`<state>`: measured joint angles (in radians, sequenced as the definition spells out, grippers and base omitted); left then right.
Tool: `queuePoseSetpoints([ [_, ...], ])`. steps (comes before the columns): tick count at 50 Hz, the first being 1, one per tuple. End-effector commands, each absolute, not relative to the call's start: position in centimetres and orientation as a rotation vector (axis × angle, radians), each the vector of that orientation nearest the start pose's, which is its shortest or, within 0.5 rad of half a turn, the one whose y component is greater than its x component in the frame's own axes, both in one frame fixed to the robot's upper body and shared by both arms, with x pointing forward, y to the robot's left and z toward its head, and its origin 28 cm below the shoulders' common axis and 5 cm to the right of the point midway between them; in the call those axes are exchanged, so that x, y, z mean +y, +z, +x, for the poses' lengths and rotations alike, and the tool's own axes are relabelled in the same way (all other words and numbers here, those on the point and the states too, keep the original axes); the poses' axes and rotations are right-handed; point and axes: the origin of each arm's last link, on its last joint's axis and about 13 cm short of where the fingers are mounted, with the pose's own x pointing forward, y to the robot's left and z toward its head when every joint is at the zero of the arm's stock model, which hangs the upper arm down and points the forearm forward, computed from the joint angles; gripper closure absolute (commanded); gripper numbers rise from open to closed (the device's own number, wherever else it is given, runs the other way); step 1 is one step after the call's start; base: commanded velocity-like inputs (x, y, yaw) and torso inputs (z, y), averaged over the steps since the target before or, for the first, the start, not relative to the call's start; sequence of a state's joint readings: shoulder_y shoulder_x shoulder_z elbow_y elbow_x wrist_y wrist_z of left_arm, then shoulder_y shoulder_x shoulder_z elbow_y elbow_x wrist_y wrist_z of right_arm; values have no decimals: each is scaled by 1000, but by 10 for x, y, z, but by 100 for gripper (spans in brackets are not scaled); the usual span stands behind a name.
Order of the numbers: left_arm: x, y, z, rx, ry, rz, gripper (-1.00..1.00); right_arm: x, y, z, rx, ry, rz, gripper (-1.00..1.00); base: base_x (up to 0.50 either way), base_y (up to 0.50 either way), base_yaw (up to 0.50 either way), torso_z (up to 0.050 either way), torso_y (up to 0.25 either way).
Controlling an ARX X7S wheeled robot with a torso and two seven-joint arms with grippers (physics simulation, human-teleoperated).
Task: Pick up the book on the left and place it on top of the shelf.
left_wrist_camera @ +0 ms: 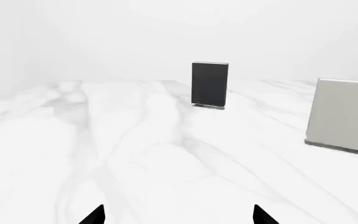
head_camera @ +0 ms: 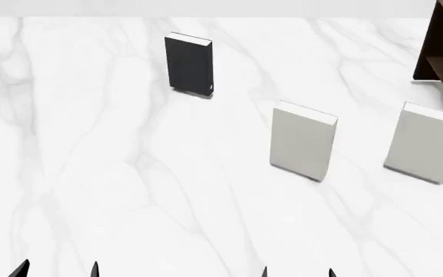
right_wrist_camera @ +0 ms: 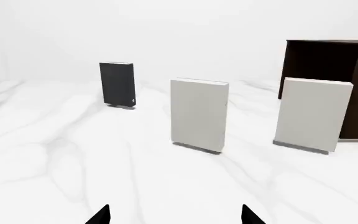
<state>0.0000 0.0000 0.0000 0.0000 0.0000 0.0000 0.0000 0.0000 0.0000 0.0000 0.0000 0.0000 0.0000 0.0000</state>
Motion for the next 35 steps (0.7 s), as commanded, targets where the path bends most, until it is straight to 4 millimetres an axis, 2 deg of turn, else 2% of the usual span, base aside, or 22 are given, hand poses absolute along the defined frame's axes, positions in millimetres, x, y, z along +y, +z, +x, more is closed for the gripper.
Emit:
queuePoseSetpoints([
  [1,206,13,210,0,-1,0,-100,-96,14,210,2,2,-1,-100,0,0,0,0,0],
  [25,205,14,210,8,0,5,-100,-97,16,209,6,6,16,-100,0,-2,0,0,0],
  [31,205,14,210,5,-6,12,-100,-97,14,209,10,-3,13,-100,0,-471,0,0,0],
  [35,205,14,210,3,-8,12,-100,-97,13,209,9,-10,8,-100,0,-133,0,0,0],
])
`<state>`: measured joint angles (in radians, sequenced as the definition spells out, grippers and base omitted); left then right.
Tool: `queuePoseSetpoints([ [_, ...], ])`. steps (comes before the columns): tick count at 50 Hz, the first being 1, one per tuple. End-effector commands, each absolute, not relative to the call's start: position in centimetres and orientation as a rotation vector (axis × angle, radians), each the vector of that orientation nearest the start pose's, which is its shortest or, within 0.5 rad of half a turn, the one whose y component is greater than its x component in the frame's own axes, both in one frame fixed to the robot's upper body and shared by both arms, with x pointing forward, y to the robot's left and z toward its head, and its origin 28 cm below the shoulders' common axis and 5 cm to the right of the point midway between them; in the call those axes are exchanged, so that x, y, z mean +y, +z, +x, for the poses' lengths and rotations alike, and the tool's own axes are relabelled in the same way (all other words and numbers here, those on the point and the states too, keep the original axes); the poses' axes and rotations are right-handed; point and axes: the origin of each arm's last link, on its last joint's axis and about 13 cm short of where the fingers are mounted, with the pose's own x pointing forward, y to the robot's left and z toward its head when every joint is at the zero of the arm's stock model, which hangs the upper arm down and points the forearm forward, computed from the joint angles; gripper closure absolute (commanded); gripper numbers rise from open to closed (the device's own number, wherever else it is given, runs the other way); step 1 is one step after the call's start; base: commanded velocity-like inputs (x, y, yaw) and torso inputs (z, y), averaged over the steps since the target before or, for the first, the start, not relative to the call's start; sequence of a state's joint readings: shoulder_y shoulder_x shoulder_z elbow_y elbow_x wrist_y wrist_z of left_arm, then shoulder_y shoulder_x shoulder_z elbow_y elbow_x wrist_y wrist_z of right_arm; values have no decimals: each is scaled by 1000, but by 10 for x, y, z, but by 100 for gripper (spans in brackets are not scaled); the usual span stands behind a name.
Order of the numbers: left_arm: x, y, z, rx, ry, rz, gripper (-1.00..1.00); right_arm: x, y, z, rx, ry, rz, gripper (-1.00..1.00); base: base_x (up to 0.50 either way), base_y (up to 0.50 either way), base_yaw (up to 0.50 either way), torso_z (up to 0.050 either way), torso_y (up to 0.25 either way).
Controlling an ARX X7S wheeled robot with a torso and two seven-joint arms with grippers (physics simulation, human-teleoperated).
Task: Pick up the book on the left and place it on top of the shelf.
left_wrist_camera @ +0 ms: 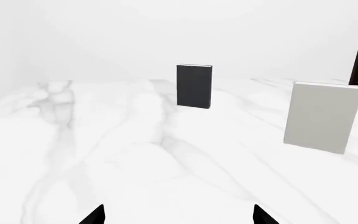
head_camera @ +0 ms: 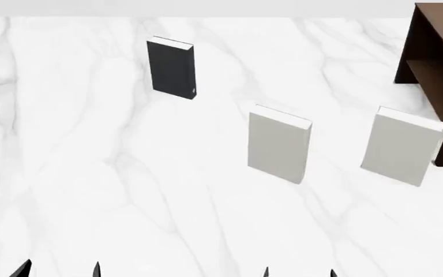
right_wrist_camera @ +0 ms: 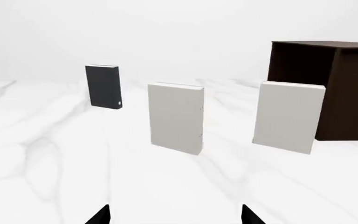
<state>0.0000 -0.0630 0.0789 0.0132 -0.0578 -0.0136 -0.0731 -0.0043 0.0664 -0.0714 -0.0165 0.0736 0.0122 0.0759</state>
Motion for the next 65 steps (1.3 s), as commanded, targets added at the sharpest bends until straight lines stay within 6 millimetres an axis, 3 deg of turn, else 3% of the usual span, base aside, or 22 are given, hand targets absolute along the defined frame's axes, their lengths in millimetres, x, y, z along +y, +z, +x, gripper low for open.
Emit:
queuePoseSetpoints([
  [1,205,14,210,3,-9,12,-100,-97,13,209,10,-11,9,-100,0,0,0,0,0],
  [16,204,14,209,1,-9,24,-100,-97,15,209,9,-12,8,-100,0,-102,0,0,0],
  [22,205,22,212,-2,-3,27,-100,-97,25,211,2,-9,7,-100,0,0,0,0,0],
  [28,208,49,222,12,38,43,-100,-101,49,224,-1,-8,5,-100,0,0,0,0,0],
  [35,218,110,250,-35,42,53,-100,-104,122,254,-91,-19,-37,-100,0,0,0,0,0],
  [47,223,181,278,-76,-21,70,-100,-108,181,288,-72,-14,-30,-100,0,0,0,0,0],
  [55,225,209,287,-112,-24,93,-100,-110,211,296,-124,-36,-41,-100,0,0,0,0,0],
  [65,226,219,291,-126,-31,82,-100,-110,225,303,-121,-28,-28,-100,0,0,0,0,0],
])
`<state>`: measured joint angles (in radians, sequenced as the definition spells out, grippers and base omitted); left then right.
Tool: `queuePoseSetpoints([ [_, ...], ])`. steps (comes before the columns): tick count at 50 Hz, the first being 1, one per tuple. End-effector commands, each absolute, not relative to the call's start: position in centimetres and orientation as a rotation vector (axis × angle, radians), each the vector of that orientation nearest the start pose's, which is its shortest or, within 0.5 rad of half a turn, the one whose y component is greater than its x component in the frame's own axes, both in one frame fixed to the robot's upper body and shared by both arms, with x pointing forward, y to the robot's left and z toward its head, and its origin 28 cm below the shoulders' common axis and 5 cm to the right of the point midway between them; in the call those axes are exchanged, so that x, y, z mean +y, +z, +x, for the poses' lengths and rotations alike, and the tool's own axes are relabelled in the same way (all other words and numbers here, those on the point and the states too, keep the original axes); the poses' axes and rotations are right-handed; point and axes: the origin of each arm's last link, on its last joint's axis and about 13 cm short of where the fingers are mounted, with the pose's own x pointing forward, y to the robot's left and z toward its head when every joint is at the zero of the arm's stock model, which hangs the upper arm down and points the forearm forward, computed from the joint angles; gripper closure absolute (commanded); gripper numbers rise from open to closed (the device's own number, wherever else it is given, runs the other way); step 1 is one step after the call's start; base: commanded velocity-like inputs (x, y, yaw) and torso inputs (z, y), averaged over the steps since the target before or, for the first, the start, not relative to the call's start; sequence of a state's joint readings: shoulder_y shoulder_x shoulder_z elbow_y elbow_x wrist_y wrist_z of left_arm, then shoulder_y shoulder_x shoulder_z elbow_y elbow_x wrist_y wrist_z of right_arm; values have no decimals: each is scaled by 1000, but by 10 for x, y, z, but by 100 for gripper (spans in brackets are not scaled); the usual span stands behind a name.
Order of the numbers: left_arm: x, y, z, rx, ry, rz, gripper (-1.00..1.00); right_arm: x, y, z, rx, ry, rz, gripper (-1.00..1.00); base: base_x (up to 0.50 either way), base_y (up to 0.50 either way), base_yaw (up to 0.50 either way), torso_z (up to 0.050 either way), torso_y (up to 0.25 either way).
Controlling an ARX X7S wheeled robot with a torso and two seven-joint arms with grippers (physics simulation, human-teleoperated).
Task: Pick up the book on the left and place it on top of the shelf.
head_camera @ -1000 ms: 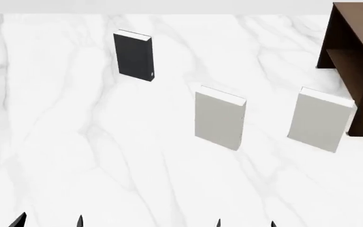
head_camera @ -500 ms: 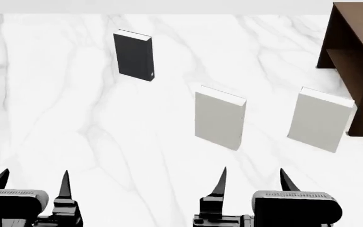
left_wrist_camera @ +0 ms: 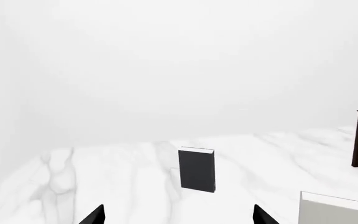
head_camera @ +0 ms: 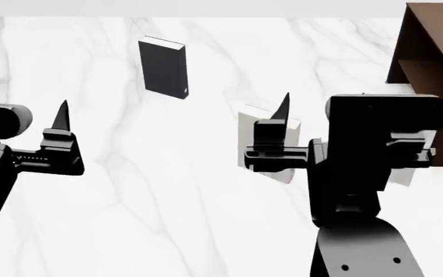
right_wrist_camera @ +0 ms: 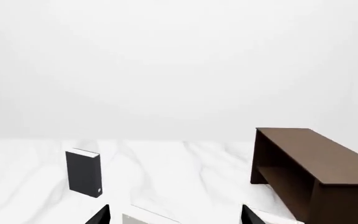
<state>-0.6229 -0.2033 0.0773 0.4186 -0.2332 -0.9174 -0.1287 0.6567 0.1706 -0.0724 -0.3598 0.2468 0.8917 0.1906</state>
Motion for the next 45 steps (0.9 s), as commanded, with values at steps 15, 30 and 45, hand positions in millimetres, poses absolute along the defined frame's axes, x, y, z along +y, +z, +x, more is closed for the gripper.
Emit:
queuePoseSetpoints([
  [15,229,220,292,-137,-32,93,-100,-110,233,304,-100,-9,-7,-100,378,0,0,0,0],
  [30,230,221,291,-139,-28,96,-100,-110,241,302,-98,-3,-24,-100,500,0,0,0,1],
  [45,230,221,291,-142,-26,101,-100,-109,239,303,-85,4,-25,-100,500,0,0,0,1],
])
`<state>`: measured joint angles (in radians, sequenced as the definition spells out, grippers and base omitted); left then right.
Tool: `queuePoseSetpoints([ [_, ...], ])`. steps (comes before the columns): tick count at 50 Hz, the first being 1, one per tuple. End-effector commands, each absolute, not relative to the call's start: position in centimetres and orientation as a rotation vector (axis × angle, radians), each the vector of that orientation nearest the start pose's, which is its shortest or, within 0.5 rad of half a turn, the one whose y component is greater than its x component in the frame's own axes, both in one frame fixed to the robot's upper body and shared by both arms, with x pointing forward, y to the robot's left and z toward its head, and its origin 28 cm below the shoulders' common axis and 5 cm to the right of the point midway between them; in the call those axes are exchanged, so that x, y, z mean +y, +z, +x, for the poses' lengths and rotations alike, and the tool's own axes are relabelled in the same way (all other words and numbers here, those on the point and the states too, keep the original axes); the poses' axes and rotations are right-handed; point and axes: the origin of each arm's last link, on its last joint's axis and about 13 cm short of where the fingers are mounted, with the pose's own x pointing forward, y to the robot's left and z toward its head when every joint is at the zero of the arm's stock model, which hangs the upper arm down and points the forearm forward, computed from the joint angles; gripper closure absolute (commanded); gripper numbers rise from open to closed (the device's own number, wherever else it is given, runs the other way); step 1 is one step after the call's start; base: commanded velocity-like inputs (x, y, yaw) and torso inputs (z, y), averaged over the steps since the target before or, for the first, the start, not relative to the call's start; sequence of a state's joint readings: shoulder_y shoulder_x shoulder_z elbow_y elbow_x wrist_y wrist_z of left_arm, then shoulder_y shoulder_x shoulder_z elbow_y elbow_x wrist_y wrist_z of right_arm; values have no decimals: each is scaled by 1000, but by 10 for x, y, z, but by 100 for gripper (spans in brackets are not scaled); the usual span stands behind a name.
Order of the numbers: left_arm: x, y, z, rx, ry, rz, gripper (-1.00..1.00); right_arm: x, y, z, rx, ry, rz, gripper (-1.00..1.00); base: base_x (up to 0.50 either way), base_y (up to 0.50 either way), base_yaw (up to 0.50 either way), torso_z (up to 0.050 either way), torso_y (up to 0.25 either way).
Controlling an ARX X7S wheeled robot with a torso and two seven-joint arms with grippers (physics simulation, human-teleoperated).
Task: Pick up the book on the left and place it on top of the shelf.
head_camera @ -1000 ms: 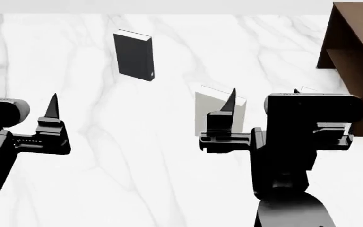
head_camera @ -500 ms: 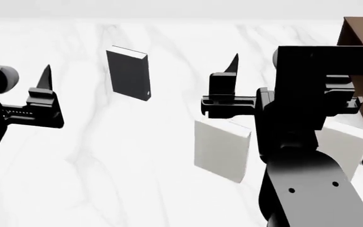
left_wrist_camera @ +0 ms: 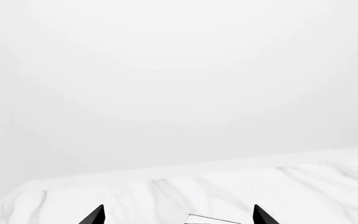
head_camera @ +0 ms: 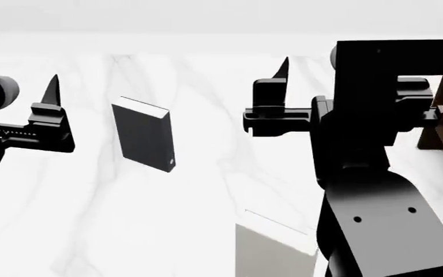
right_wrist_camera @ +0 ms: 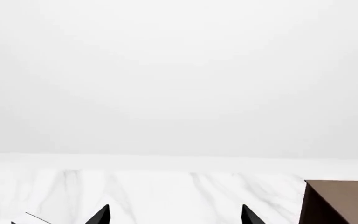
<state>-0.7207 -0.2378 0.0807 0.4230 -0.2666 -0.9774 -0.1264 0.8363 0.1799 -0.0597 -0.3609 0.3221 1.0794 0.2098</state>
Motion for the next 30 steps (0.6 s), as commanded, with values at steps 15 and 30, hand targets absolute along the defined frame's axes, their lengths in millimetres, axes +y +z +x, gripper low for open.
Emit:
queuePoseSetpoints([
  [15,233,216,293,-141,-18,96,-100,-105,227,306,-38,34,-30,-100,500,0,0,0,1],
  [30,233,217,292,-144,-17,96,-100,-105,226,307,-29,42,-33,-100,500,0,0,0,1],
])
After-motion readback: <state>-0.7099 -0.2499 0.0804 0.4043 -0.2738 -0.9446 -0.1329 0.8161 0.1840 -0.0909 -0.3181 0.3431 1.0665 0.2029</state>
